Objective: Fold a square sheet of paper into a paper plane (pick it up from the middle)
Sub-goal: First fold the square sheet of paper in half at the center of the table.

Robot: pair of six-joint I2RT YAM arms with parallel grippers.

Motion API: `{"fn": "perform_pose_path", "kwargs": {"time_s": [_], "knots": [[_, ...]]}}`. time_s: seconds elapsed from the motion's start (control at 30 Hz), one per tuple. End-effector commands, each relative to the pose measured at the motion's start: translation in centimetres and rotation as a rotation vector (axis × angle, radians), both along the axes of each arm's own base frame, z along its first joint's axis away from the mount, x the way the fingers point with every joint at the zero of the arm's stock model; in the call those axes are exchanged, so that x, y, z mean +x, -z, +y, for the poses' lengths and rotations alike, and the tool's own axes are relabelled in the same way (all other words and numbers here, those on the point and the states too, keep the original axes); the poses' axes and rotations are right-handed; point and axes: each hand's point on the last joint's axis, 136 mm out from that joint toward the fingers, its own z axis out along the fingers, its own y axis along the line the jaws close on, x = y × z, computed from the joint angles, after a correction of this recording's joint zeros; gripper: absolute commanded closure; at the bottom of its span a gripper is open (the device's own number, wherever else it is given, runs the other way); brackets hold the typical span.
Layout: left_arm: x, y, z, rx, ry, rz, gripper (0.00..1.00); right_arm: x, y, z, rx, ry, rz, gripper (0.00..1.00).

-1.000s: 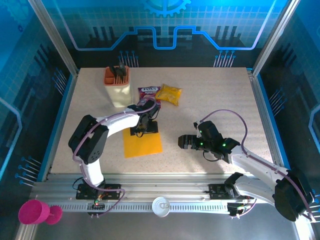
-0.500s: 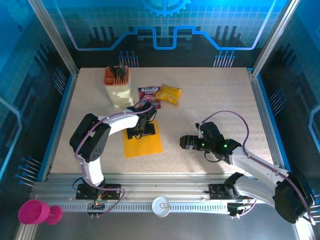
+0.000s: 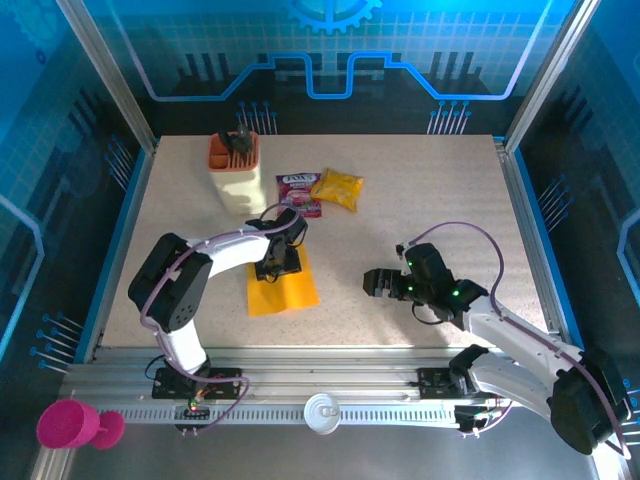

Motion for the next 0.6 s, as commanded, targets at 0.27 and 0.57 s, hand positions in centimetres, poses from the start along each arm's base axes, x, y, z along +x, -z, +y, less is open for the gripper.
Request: {"fn": "perform_pose_path", "kwargs": {"time_s": [0.27, 0.57], "knots": [[0.9, -6.8, -3.3, -0.212, 0.123, -0.175, 0.56, -0.1, 0.5, -0.2, 0.004, 0.000, 0.018, 0.01], [0.9, -12.5, -10.3, -0.492, 0.246, -0.302, 0.57, 0.7, -0.5, -1.0, 0.004, 0.025, 0.014, 0.01]]}}
